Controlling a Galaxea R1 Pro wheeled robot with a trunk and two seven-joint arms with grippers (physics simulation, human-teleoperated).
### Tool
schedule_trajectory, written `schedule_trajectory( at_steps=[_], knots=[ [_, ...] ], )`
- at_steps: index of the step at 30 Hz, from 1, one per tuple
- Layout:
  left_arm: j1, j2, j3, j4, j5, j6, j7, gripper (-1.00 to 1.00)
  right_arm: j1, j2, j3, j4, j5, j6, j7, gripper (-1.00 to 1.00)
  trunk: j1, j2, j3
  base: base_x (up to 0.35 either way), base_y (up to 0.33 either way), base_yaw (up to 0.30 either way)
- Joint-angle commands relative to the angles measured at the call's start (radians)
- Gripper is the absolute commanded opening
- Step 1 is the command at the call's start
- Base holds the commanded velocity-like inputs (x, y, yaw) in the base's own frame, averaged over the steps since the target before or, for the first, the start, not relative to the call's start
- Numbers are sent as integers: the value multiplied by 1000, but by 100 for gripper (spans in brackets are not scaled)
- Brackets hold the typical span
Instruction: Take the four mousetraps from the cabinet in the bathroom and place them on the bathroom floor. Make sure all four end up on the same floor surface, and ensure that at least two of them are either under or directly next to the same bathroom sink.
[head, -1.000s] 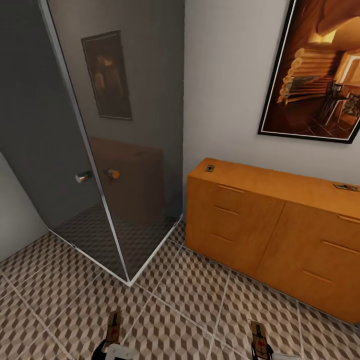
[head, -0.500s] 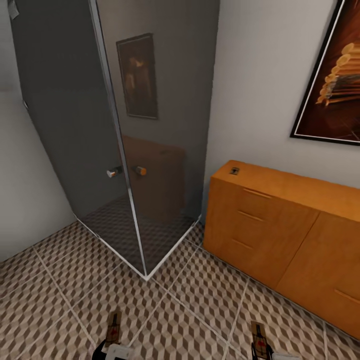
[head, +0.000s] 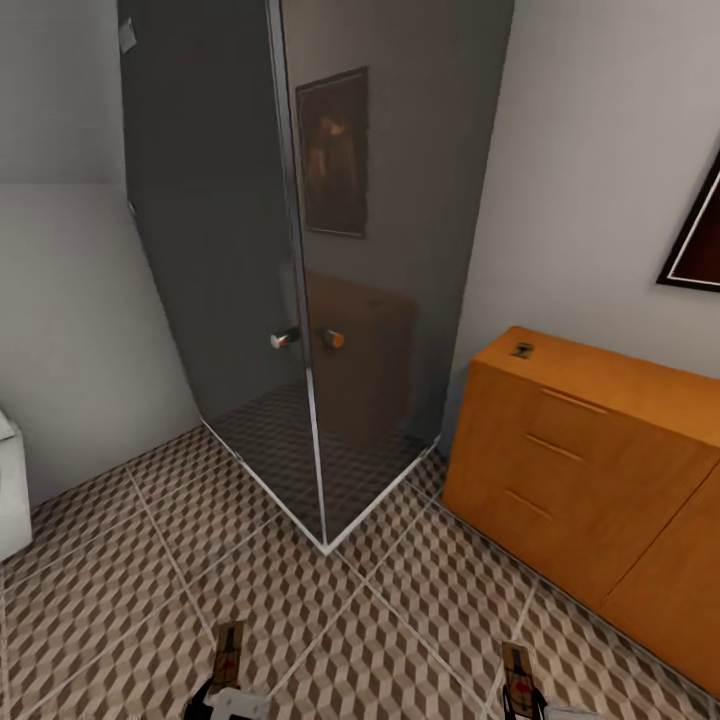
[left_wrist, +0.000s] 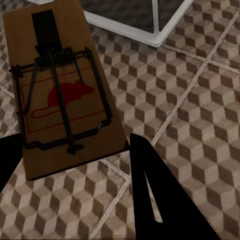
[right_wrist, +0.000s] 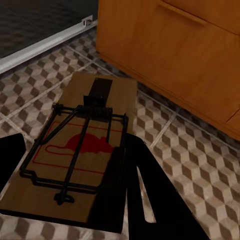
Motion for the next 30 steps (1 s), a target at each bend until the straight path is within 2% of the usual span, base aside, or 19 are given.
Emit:
schedule_trajectory(
  at_steps=[1, 30],
  knots=[
    [-1, -1, -6, 3, -9, -1, 12, -100, 0, 1, -4, 0, 11, -2, -6, -100, 0, -1, -1, 0, 0, 287],
    [-1, 6, -3, 3, -6, 1, 13, -100, -1, 1, -4, 1, 11, -2, -6, -100, 0, -1, -1, 0, 0, 287]
  ],
)
